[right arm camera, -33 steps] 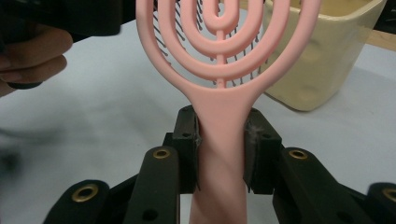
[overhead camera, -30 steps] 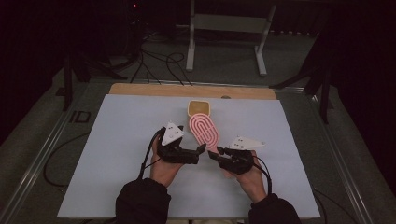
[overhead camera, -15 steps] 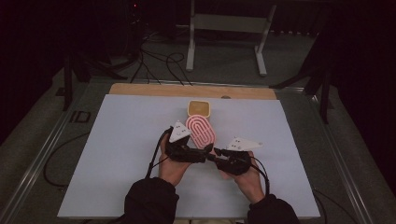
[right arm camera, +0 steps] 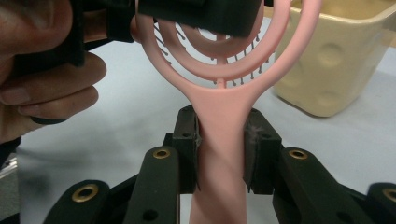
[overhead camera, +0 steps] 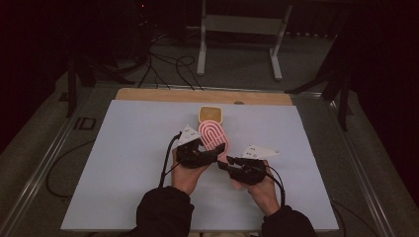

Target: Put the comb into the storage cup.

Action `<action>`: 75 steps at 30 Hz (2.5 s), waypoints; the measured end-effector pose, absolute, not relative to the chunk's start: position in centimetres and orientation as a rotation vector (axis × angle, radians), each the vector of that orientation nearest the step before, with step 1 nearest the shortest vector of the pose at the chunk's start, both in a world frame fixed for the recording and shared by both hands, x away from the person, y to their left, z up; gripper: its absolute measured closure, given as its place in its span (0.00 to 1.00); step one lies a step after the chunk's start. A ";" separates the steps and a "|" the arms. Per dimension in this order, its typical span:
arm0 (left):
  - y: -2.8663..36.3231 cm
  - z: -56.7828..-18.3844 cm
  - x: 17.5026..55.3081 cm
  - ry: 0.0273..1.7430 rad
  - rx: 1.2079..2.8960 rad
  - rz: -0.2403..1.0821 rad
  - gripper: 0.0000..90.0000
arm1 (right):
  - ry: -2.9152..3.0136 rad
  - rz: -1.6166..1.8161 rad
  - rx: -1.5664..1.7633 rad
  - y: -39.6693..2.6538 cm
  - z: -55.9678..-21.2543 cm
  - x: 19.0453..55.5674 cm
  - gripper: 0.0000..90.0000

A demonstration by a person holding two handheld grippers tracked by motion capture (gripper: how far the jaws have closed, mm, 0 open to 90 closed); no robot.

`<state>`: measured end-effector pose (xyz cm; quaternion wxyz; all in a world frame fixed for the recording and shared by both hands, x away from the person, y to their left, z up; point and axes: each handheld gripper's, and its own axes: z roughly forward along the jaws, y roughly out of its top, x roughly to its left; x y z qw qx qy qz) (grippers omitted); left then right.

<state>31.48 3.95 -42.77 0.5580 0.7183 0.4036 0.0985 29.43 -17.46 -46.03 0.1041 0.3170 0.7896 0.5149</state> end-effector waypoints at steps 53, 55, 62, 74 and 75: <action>4.9 -41.9 31.7 0.888 1.585 0.117 0.72 | 2.286 1.599 0.942 -17.3 -46.0 29.6 0.38; 5.1 -41.9 31.7 0.884 1.586 0.119 0.72 | 2.281 1.581 0.952 -17.3 -46.0 29.7 0.25; 5.7 -41.6 32.0 0.885 1.600 0.144 0.72 | 2.230 1.514 0.987 -18.6 -44.9 29.9 0.10; 6.6 -40.7 32.2 0.882 1.601 0.177 0.72 | 2.163 1.429 1.010 -23.3 -45.6 29.4 0.10; 6.6 -40.6 32.2 0.883 1.602 0.180 0.72 | 2.147 1.432 1.010 -23.7 -45.8 29.3 0.10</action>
